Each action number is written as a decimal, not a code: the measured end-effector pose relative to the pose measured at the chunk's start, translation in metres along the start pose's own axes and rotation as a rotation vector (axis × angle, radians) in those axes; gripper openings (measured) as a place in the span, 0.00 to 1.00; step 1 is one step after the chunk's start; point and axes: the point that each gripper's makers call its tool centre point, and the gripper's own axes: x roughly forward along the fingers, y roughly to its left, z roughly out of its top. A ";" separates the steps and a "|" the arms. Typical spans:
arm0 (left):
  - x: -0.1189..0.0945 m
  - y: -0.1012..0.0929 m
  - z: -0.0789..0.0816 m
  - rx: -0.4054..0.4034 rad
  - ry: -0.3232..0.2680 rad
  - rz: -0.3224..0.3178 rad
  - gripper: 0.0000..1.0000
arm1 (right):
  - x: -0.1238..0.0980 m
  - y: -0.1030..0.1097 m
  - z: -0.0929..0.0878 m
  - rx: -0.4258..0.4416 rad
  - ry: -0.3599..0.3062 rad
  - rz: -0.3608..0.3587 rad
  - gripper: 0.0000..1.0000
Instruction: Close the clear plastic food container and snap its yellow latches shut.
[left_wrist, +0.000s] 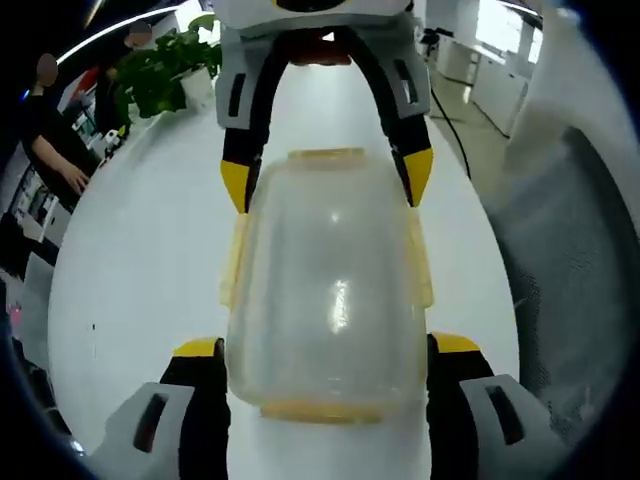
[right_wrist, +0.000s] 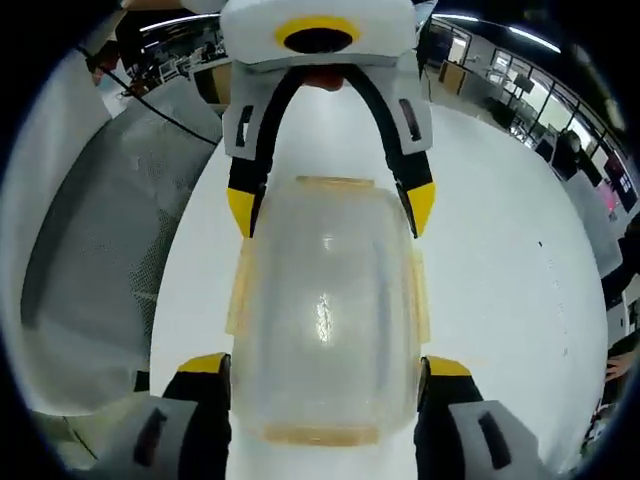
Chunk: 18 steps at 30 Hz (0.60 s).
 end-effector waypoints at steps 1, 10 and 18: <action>0.000 0.000 0.000 0.003 0.002 0.002 0.80 | 0.000 0.000 0.000 -0.002 -0.003 0.002 0.75; -0.007 0.000 -0.012 0.002 -0.009 0.012 0.79 | 0.006 -0.001 0.014 -0.009 -0.023 0.003 0.74; -0.023 -0.001 -0.042 -0.022 0.005 0.024 0.79 | 0.020 -0.003 0.043 -0.035 -0.023 0.017 0.74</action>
